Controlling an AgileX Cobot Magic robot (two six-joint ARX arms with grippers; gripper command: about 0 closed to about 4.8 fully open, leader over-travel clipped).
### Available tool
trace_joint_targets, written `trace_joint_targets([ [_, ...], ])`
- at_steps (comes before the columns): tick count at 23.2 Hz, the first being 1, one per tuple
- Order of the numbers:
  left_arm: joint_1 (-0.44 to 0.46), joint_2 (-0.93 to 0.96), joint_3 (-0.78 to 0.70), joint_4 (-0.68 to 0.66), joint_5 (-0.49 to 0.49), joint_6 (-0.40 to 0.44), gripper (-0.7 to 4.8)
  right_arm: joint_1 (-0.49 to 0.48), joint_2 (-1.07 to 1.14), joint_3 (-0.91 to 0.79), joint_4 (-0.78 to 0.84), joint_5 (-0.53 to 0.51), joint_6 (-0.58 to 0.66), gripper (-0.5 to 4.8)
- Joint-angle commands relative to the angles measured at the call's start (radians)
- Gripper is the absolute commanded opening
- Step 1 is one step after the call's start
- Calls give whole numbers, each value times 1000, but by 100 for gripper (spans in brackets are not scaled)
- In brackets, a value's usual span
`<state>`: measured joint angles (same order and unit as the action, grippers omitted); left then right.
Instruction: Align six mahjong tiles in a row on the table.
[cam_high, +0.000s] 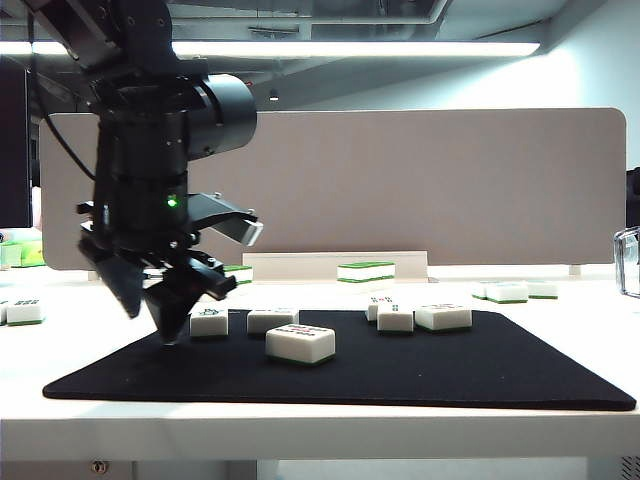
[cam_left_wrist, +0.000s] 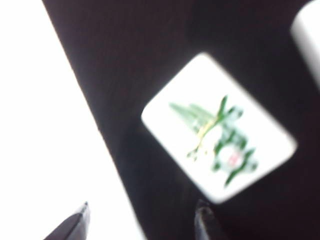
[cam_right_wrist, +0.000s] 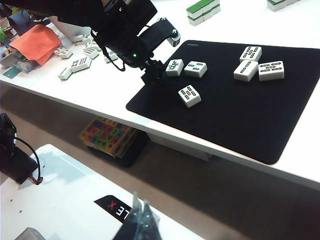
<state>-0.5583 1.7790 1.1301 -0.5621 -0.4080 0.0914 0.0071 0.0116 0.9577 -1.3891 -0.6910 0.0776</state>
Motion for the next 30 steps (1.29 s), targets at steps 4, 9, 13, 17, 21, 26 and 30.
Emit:
trace_joint_targets([
  [4,5,-88,-11,-154,94,-107,268,1,-12,3,9,1,-3,-1],
  [9,5,-163,-11,-42,231,-206,268,1,-12,3,9,0,-3,-1],
  [13,5,-164,-11,74,241,-299,268,1,-12,3,9,0,-3,-1],
  [17,5,-164,-11,133,241,-376,268,1,-12,3,9,0,-3,-1],
  [21,5,-134,-11,161,248,-441,171,1,-12,3,9,0,-3,-1],
  [26,5,-68,-11,160,249,-470,171,1,-12,3,9,0,-3,-1],
  [30,5,-54,-11,159,254,-470,189,1,-12,3,9,0,-3,-1],
])
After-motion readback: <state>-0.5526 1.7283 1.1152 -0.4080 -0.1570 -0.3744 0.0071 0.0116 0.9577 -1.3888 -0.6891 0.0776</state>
